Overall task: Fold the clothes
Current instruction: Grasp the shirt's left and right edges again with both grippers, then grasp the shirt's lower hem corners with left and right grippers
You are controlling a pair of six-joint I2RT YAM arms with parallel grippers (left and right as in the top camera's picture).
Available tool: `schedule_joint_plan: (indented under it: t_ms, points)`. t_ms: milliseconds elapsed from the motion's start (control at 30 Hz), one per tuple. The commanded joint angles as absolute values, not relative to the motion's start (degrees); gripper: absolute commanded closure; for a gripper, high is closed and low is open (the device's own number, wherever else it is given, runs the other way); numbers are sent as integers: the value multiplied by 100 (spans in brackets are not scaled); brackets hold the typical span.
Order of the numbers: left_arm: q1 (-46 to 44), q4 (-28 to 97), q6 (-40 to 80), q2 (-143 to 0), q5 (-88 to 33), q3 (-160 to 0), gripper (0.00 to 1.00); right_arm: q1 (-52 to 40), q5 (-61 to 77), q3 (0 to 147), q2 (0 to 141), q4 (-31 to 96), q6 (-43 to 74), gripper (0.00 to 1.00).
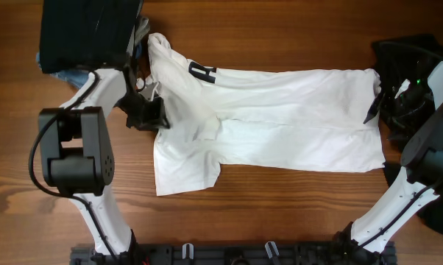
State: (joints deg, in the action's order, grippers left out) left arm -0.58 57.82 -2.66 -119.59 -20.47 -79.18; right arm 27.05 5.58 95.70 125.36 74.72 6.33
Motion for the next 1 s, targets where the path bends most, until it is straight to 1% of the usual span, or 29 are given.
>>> schedule_joint_plan:
  t_ms: [0, 100, 133, 233, 300, 333, 367, 400, 433, 500, 533, 567, 600, 633, 667, 767, 800, 833, 867, 900, 933, 967]
  points:
    - [-38, 6165, 696, -12184, -224, -7778, 96, 2692, 659, 9550, 12416, 7550, 591, 24]
    - [375, 6740, 1772, -12182, 1157, -7778, 96, 2692, 731, 9550, 12416, 7579, 408, 24]
    - [561, 6834, 1859, -12182, 1295, -7778, 96, 2689, 899, 9550, 12416, 7596, 311, 24]
    - [1179, 6840, 1837, -12182, 1004, -7778, 96, 2624, 1914, 9548, 12416, 7762, -235, 24]
    - [1413, 6722, 1525, -12182, 377, -7778, 96, 2373, 2016, 9432, 12416, 7848, -336, 24]
    - [1431, 6678, 1498, -12182, 266, -7778, 96, 2285, 2018, 9369, 12416, 7822, -377, 23]
    - [1431, 6641, 1498, -12182, 228, -7778, 94, 2119, 2018, 9244, 12416, 7732, -414, 23]
    - [1376, 6626, 1494, -12182, 215, -7778, 85, 1774, 2064, 8932, 12416, 7393, -478, 23]
    - [1350, 6622, 1413, -12182, 213, -7778, 80, 1621, 2062, 8783, 12416, 7207, -493, 23]
    - [1323, 6622, 1347, -12182, 231, -7778, 76, 1282, 2040, 8420, 12418, 6604, -447, 23]
    - [1323, 6622, 1345, -12182, 239, -7778, 76, 1168, 2010, 8294, 12418, 6359, -419, 23]
    - [1323, 6622, 1323, -12182, 237, -7778, 76, 1033, 1874, 8132, 12418, 6080, -329, 27]
    - [1326, 6624, 1299, -12182, 237, -7778, 76, 965, 1632, 8053, 12418, 5951, -165, 41]
    - [1326, 6628, 1234, -12182, 242, -7778, 76, 932, 1199, 8023, 12418, 5889, 91, 76]
    - [1328, 6648, 1216, -12182, 244, -7778, 78, 943, 799, 8025, 12416, 5874, 301, 94]
    - [1339, 6665, 1216, -12182, 261, -7778, 82, 1197, -217, 8084, 12405, 5905, 762, 96]
    - [1341, 6665, 1214, -12182, 261, -7778, 83, 1345, -318, 8143, 12405, 5940, 823, 94]
    - [1339, 6661, 1210, -12182, 261, -7778, 82, 1483, -281, 8215, 12405, 5972, 854, 81]
    - [1339, 6657, 1179, -12182, 259, -7778, 75, 1669, -99, 8335, 12405, 6049, 849, 74]
    - [1339, 6657, 1063, -12182, 220, -7780, 55, 1839, 244, 8460, 12405, 6119, 720, 72]
    - [1334, 6663, 1041, -12182, 211, -7780, 46, 1949, 532, 8547, 12405, 6169, 600, 72]
    - [1334, 6670, 1037, -12182, 211, -7780, 41, 2038, 738, 8615, 12405, 6184, 593, 72]
